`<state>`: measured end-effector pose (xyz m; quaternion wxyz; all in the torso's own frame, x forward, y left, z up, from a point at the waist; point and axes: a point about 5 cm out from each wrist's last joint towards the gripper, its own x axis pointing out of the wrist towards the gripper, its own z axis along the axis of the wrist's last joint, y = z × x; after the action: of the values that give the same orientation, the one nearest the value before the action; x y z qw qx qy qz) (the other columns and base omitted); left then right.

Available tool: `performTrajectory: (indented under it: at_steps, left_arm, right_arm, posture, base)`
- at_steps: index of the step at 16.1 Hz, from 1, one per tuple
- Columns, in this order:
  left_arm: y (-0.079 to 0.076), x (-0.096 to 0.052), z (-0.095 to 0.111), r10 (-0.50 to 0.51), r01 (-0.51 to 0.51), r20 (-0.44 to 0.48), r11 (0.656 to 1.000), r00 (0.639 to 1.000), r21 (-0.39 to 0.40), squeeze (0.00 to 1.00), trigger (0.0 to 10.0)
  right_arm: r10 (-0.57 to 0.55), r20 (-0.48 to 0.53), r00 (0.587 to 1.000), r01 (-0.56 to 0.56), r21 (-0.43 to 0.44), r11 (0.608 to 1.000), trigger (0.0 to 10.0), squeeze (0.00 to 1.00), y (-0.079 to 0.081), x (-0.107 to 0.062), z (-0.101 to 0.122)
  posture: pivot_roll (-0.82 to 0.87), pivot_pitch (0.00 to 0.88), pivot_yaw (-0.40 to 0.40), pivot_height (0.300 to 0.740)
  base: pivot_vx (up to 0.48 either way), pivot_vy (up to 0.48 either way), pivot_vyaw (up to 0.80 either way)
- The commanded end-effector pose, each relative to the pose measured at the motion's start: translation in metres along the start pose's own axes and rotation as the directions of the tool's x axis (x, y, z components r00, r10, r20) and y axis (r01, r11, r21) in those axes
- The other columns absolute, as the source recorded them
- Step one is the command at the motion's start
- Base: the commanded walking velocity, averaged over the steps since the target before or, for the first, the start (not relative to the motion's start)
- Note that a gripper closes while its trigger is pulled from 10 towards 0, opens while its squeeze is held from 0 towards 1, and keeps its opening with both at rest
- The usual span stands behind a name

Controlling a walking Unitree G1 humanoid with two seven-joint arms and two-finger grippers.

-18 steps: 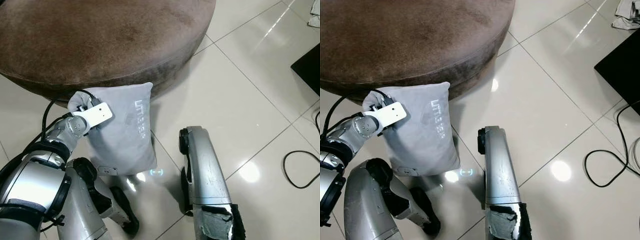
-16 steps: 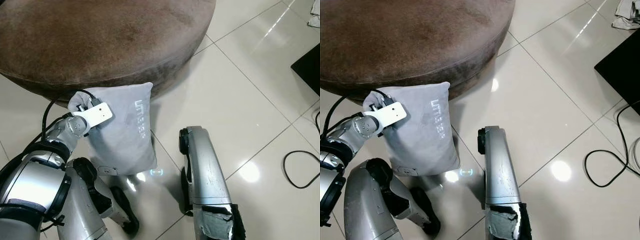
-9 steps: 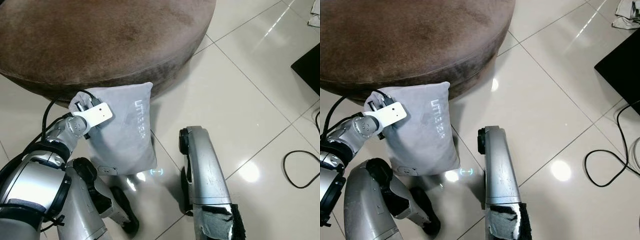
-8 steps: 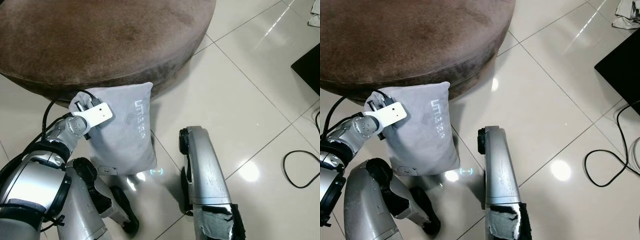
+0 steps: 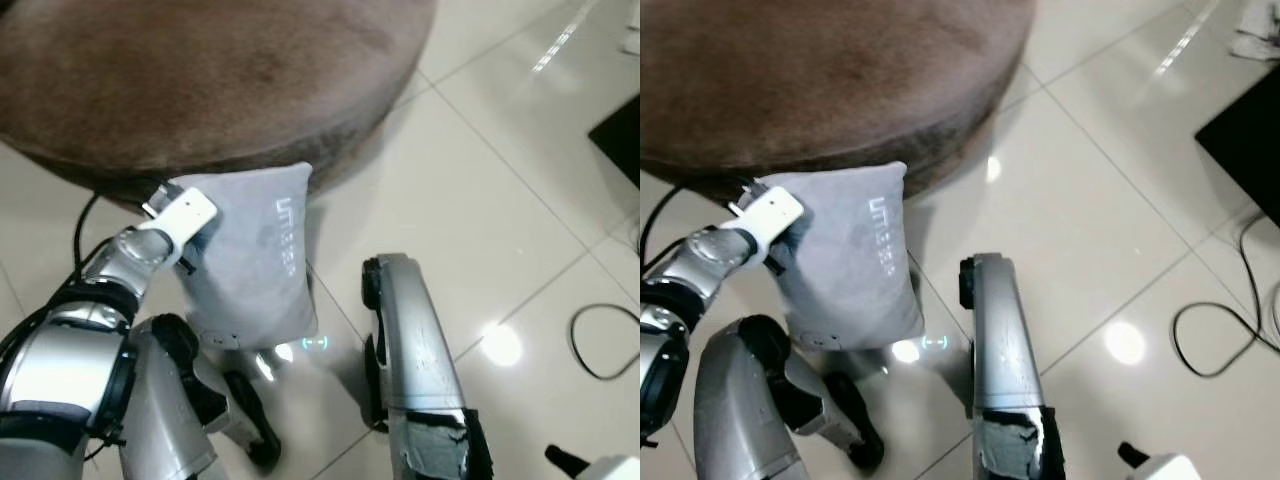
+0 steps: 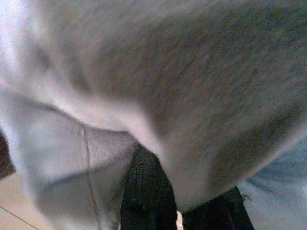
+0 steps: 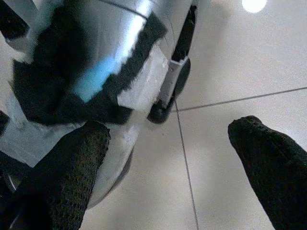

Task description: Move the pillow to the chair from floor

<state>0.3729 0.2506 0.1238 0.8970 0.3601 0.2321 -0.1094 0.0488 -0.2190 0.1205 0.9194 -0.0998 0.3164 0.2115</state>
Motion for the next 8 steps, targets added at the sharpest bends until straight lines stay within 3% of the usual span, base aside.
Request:
performTrajectory:
  at_steps: [1, 7, 8]
  left_arm:
    - [-0.008, 0.002, -0.002, -0.031, 0.031, -0.002, 0.999, 1.0, -0.027, 0.09, 0.0]
    - [-0.008, 0.002, 0.002, -0.026, 0.031, 0.03, 0.988, 0.999, -0.149, 0.14, 0.0]
    - [-0.006, 0.002, 0.006, -0.013, 0.024, 0.055, 0.978, 0.998, -0.206, 0.14, 0.0]
  right_arm:
    - [-0.024, -0.065, 0.998, 0.026, 0.03, 0.999, 10.0, 0.0, 0.0, -0.005, -0.011]
    - [-0.034, -0.001, 0.999, 0.034, 0.043, 0.999, 10.0, 0.0, 0.001, 0.027, -0.008]
    - [-0.037, 0.012, 0.999, 0.036, 0.038, 0.999, 10.0, 0.0, 0.0, 0.036, -0.008]
  posture:
    - [-0.54, 0.376, -0.008, 0.437]
    - [-0.51, 0.31, 0.049, 0.437]
    - [-0.5, 0.292, 0.059, 0.437]
  base:
    - [0.0, 0.0, 0.0]
    - [0.0, 0.0, 0.0]
    - [0.0, 0.0, 0.0]
